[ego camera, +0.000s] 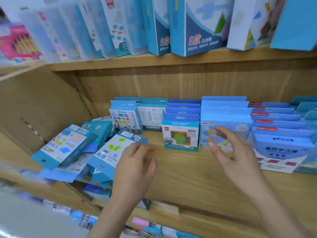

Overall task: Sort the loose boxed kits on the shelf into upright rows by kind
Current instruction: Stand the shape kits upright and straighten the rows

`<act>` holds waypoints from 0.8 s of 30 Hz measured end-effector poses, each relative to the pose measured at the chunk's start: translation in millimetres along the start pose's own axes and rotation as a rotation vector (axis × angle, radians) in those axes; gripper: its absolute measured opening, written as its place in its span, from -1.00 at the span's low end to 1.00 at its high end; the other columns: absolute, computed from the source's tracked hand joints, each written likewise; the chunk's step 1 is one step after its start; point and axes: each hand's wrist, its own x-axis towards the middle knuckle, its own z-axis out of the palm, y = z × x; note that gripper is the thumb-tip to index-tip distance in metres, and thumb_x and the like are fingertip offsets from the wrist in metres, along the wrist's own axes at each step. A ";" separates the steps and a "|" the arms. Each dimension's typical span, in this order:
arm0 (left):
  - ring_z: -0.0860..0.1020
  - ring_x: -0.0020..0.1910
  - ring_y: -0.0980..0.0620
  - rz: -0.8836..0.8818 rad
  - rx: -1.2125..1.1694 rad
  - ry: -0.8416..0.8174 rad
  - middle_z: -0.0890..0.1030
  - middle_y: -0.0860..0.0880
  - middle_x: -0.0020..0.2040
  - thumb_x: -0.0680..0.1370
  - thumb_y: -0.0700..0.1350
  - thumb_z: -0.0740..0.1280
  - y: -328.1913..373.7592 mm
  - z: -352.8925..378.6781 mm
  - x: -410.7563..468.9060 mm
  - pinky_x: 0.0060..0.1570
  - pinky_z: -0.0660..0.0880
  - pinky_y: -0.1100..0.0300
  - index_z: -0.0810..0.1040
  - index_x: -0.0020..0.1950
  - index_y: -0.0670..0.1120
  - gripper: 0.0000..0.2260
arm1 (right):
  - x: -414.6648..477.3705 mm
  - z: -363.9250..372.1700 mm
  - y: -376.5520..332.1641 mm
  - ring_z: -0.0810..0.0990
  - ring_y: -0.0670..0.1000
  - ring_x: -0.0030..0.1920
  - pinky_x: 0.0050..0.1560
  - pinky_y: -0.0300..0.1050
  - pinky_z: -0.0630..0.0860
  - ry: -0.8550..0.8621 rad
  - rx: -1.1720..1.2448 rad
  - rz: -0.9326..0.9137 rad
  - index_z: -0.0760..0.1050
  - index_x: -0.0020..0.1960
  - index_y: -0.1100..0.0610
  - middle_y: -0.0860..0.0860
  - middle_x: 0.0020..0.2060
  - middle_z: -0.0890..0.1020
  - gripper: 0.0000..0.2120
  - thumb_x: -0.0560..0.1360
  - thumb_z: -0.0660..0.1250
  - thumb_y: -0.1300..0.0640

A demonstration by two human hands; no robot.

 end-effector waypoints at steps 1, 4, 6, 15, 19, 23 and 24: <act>0.53 -0.03 0.01 -0.015 0.027 0.003 0.55 0.05 -0.04 0.42 -0.02 0.32 -8.1 -5.5 -6.9 -0.04 0.37 0.28 0.60 0.00 -0.02 -0.80 | -1.4 9.4 -3.2 0.47 -0.13 0.22 0.19 -0.18 0.34 -0.025 0.026 0.004 0.43 0.30 -0.07 -0.10 0.17 0.53 -0.57 0.46 0.28 -0.13; 0.51 0.06 -0.02 -0.086 0.095 0.018 0.53 0.02 0.05 0.40 -0.11 0.44 -27.8 -20.3 -25.3 0.02 0.35 0.31 0.60 0.01 -0.01 -0.81 | -4.0 36.1 -13.9 0.51 -0.11 0.16 0.11 -0.20 0.34 -0.098 0.082 0.011 0.45 0.27 -0.07 -0.10 0.11 0.55 -0.63 0.47 0.32 -0.06; 0.48 0.12 0.01 -0.137 0.102 0.037 0.50 0.03 0.12 0.37 -0.14 0.47 -39.6 -28.9 -36.1 0.07 0.34 0.27 0.58 0.02 0.05 -0.75 | -6.6 51.6 -20.4 0.52 -0.10 0.15 0.14 -0.15 0.39 -0.147 0.105 0.002 0.45 0.27 -0.07 -0.10 0.11 0.56 -0.63 0.47 0.36 0.00; 0.44 0.31 -0.18 0.023 0.298 -0.163 0.43 -0.05 0.39 0.29 -0.40 0.46 -96.9 -54.7 -47.1 0.14 0.50 -0.06 0.53 0.27 -0.04 -0.41 | -17.7 111.3 -63.9 0.32 -0.27 0.30 0.35 -0.26 0.26 -0.423 0.012 -0.251 0.36 0.35 -0.16 -0.30 0.27 0.38 -0.54 0.50 0.35 0.08; 0.55 0.22 -0.05 0.186 0.332 -0.145 0.59 0.05 0.23 0.48 -0.16 0.32 -119.5 -58.2 -26.3 0.05 0.57 -0.02 0.59 0.20 -0.01 -0.70 | -16.8 133.9 -80.8 0.23 -0.20 0.39 0.38 -0.38 0.07 -0.470 -0.085 -0.345 0.29 0.42 -0.11 -0.23 0.38 0.32 -0.49 0.51 0.32 0.10; 0.60 0.08 0.07 0.337 0.320 0.009 0.66 0.11 0.06 0.49 -0.15 0.19 -118.9 -72.0 -1.8 0.13 0.46 0.02 0.64 0.06 0.03 -0.73 | -8.7 149.5 -93.1 0.15 -0.08 0.47 0.46 -0.03 0.14 -0.459 -0.174 -0.406 0.24 0.45 -0.12 -0.16 0.44 0.28 -0.36 0.44 0.42 0.03; 0.60 0.06 0.09 0.366 0.269 0.073 0.67 0.10 0.03 0.50 -0.18 0.20 -113.8 -75.8 7.5 0.13 0.44 0.03 0.63 0.03 0.01 -0.75 | -6.4 150.5 -97.4 0.16 -0.11 0.47 0.40 0.02 0.18 -0.413 -0.187 -0.412 0.28 0.43 -0.13 -0.19 0.42 0.32 -0.39 0.43 0.42 -0.02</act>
